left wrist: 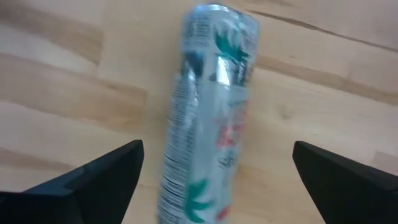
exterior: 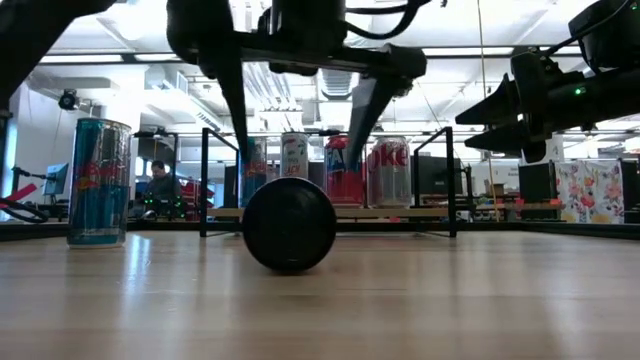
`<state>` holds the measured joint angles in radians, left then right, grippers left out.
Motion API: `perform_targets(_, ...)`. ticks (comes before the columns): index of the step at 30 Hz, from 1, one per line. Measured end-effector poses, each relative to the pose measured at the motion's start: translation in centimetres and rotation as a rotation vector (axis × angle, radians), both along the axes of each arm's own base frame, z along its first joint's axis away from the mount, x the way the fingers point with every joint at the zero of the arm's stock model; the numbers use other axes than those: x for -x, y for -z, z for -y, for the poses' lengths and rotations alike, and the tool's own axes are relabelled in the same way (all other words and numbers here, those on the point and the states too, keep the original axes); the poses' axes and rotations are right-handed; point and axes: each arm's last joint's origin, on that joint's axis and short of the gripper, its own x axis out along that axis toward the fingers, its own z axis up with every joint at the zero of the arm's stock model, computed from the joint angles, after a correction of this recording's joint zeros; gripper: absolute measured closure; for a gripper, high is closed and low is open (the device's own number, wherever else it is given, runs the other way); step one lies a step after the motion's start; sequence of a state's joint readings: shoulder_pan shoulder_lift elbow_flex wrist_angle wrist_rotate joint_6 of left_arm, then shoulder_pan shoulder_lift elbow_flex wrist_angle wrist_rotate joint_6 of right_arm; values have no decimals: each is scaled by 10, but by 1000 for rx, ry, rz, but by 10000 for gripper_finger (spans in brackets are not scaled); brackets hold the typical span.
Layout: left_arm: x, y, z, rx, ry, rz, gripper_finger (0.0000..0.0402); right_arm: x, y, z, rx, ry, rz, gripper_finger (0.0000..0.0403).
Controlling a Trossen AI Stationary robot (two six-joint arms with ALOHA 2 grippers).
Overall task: Place canned beverage on shelf
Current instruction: Put the white and pink soda can on the shelf aligned with the other white and pink soda can
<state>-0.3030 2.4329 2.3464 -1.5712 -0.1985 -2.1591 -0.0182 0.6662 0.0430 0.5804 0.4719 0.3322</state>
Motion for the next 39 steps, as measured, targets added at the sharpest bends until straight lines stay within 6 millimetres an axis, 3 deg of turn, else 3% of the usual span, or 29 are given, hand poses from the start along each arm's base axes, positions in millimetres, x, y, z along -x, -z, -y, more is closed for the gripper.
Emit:
perform_targets(15,1,14,14,-7,-29,-23,2,0,0,0,0,0,0,76)
perform_targets(25,-1,9,14,-5,47,-1,3,0,0,0,0,0,0,76)
perform_targets(32,-8,7,15,-181,240,74,3,0,0,0,0,0,0,76)
perform_targets(39,-9,-6,35,-420,404,207,4,0,0,0,0,0,0,76)
